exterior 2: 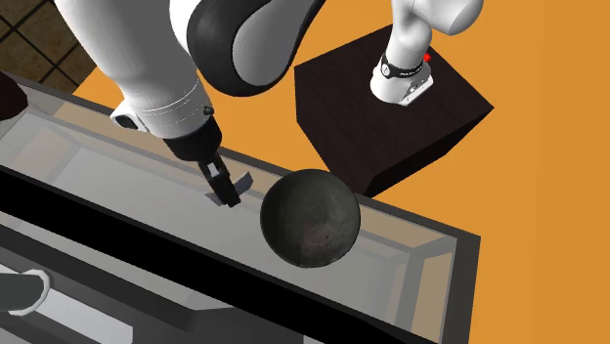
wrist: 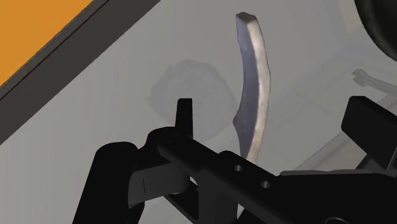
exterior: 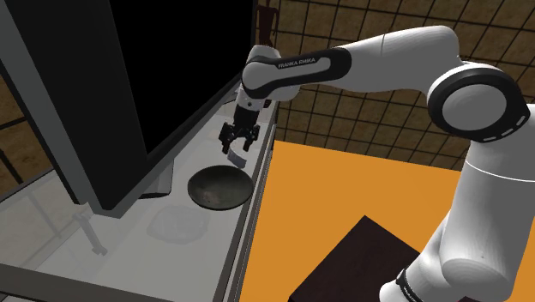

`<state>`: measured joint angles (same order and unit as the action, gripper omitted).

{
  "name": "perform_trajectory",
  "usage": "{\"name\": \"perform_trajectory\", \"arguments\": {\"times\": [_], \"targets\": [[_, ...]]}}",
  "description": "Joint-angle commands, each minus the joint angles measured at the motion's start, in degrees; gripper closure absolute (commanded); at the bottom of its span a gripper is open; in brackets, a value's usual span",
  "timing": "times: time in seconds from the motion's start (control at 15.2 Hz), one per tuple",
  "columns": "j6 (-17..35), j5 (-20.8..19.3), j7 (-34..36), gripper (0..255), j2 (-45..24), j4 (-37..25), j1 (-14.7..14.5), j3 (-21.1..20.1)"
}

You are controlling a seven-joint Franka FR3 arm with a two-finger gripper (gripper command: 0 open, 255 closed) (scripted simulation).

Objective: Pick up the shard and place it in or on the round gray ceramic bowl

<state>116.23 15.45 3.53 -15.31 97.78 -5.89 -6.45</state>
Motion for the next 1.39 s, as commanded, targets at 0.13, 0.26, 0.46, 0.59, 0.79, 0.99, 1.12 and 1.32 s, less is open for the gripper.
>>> {"name": "perform_trajectory", "arguments": {"times": [0.13,0.26,0.46,0.59,0.79,0.99,1.12,1.32], "targets": [[2.8,0.2,-0.2,0,-1.3,1.4,-0.4,-0.2],[3.1,0.2,-0.2,0,-1.5,1.6,-0.4,-0.2],[3.1,0.2,-0.2,0,-1.5,1.6,-0.4,-0.2],[3.1,0.2,-0.2,0,-1.5,1.6,-0.4,-0.2],[3.1,0.2,-0.2,255,-1.5,1.6,-0.4,-0.2],[3.1,0.2,-0.2,255,-1.5,1.6,-0.4,-0.2],[3.1,0.2,-0.2,255,-1.5,1.6,-0.4,-0.2],[3.1,0.2,-0.2,255,-1.5,1.6,-0.4,-0.2]]}}
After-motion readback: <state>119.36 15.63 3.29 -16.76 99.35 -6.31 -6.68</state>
